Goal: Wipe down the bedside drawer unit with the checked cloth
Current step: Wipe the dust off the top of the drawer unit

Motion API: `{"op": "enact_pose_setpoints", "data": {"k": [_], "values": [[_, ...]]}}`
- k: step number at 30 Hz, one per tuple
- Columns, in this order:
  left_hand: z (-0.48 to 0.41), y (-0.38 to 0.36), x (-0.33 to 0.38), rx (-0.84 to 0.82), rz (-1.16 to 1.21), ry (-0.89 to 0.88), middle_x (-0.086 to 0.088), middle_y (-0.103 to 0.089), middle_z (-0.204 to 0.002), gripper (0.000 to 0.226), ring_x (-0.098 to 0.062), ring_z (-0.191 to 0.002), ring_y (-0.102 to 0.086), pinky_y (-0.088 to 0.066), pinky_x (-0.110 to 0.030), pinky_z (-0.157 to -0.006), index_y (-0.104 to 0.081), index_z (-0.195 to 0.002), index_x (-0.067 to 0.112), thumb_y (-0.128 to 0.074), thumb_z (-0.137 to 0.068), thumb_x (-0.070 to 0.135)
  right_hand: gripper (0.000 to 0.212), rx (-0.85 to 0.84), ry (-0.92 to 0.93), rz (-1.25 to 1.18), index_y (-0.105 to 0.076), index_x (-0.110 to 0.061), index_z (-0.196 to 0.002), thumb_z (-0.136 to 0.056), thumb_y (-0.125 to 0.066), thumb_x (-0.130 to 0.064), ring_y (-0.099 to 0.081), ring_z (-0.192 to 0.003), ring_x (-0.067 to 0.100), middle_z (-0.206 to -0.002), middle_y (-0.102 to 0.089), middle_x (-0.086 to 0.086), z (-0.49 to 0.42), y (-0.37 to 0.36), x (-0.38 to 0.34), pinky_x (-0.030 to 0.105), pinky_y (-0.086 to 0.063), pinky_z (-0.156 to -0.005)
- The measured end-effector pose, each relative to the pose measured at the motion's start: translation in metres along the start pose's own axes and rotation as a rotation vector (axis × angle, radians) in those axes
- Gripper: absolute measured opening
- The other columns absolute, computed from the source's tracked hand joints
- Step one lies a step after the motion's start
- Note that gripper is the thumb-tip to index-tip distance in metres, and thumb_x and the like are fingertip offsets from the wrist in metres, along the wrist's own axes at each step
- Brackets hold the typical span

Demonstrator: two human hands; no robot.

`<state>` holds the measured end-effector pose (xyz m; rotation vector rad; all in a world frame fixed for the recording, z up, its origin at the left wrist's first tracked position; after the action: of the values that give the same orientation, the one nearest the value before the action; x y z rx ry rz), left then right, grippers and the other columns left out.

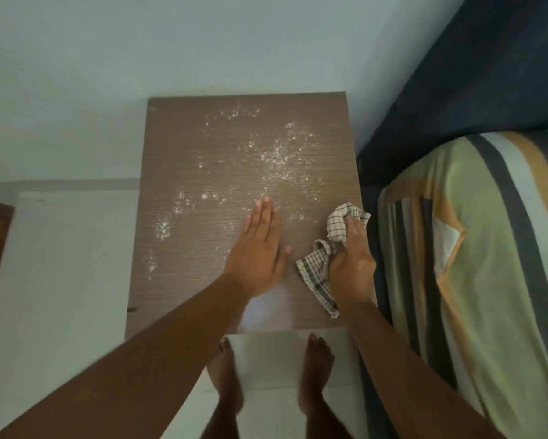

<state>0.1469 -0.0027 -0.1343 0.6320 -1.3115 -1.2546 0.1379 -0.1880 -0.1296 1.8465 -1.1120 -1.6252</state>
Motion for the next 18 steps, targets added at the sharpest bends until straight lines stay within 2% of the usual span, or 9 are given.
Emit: {"op": "enact_pose_setpoints", "data": {"k": [2, 3, 4, 6, 8, 13, 15, 18], "values": [[-0.018, 0.015, -0.003, 0.040, 0.000, -0.013, -0.018, 0.023, -0.164, 0.073, -0.030, -0.152, 0.027, 0.016, -0.037, -0.123, 0.009, -0.158, 0.003, -0.022, -0.107, 0.045, 0.052, 0.014, -0.085, -0.080, -0.048, 0.006, -0.141, -0.091, -0.049, 0.019, -0.049, -0.136, 0.040, -0.145, -0.051, 0.026, -0.026, 0.004, -0.007, 0.014, -0.027, -0.116], [-0.028, 0.024, -0.006, 0.059, -0.010, -0.015, -0.018, 0.024, -0.164, 0.074, -0.030, -0.151, 0.027, 0.016, -0.037, -0.123, 0.010, -0.158, 0.003, -0.020, -0.106, 0.046, 0.053, 0.013, -0.095, -0.101, -0.047, 0.004, -0.143, -0.092, -0.049, 0.018, -0.049, -0.137, 0.038, -0.146, -0.050, 0.025, -0.041, 0.004, -0.013, 0.008, -0.024, -0.115], [-0.040, 0.033, -0.010, 0.076, -0.022, -0.015, -0.018, 0.025, -0.163, 0.074, -0.030, -0.151, 0.028, 0.017, -0.037, -0.122, 0.011, -0.158, 0.004, -0.019, -0.106, 0.047, 0.054, 0.005, -0.082, -0.114, -0.046, 0.002, -0.144, -0.092, -0.050, 0.018, -0.049, -0.138, 0.036, -0.148, -0.049, 0.023, -0.057, 0.002, -0.021, 0.010, -0.026, -0.115], [-0.067, 0.051, -0.019, 0.106, -0.042, -0.006, -0.019, 0.026, -0.162, 0.073, -0.032, -0.150, 0.028, 0.017, -0.039, -0.122, 0.013, -0.157, 0.005, -0.020, -0.107, 0.047, 0.054, -0.031, -0.023, -0.123, -0.045, 0.001, -0.146, -0.094, -0.050, 0.014, -0.046, -0.141, 0.033, -0.150, -0.048, 0.021, -0.092, -0.004, -0.038, 0.028, -0.034, -0.119], [-0.096, 0.067, -0.029, 0.125, -0.079, 0.009, -0.020, 0.027, -0.161, 0.074, -0.033, -0.149, 0.028, 0.016, -0.041, -0.121, 0.015, -0.157, 0.005, -0.023, -0.108, 0.045, 0.053, -0.091, 0.037, -0.105, -0.040, 0.001, -0.149, -0.098, -0.049, 0.010, -0.038, -0.146, 0.032, -0.155, -0.042, 0.020, -0.131, -0.015, -0.052, 0.042, -0.033, -0.122], [-0.154, 0.086, -0.046, 0.118, -0.150, 0.016, -0.013, 0.022, -0.165, 0.074, -0.037, -0.148, 0.028, 0.013, -0.050, -0.122, 0.017, -0.158, 0.017, -0.026, -0.106, 0.048, 0.058, -0.225, 0.115, 0.049, -0.026, -0.005, -0.156, -0.103, -0.046, 0.001, -0.014, -0.156, 0.024, -0.166, -0.023, 0.011, -0.215, -0.057, -0.072, 0.040, -0.016, -0.128], [-0.169, 0.088, -0.054, 0.119, -0.158, 0.040, -0.011, 0.020, -0.166, 0.073, -0.040, -0.149, 0.025, 0.012, -0.052, -0.122, 0.014, -0.159, 0.020, -0.024, -0.105, 0.050, 0.059, -0.262, 0.148, 0.071, -0.025, -0.008, -0.157, -0.103, -0.046, 0.000, -0.010, -0.156, 0.026, -0.167, -0.020, 0.010, -0.238, -0.071, -0.078, 0.038, -0.006, -0.129], [-0.183, 0.086, -0.066, 0.110, -0.160, 0.067, -0.011, 0.020, -0.166, 0.071, -0.041, -0.150, 0.024, 0.011, -0.053, -0.122, 0.011, -0.160, 0.020, -0.023, -0.106, 0.051, 0.055, -0.346, 0.217, 0.151, -0.021, -0.010, -0.159, -0.108, -0.040, -0.015, -0.008, -0.156, 0.030, -0.168, -0.016, 0.010, -0.262, -0.095, -0.079, 0.042, -0.005, -0.126]]}}
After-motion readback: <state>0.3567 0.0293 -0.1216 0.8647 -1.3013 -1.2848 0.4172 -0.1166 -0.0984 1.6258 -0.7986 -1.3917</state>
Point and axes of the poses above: each hand's wrist, its own z-axis away from the middle knuckle, its own y-axis out of the back of the hand, x = y × z, the point moved 7 cm from there along -z, towards the middle knuckle
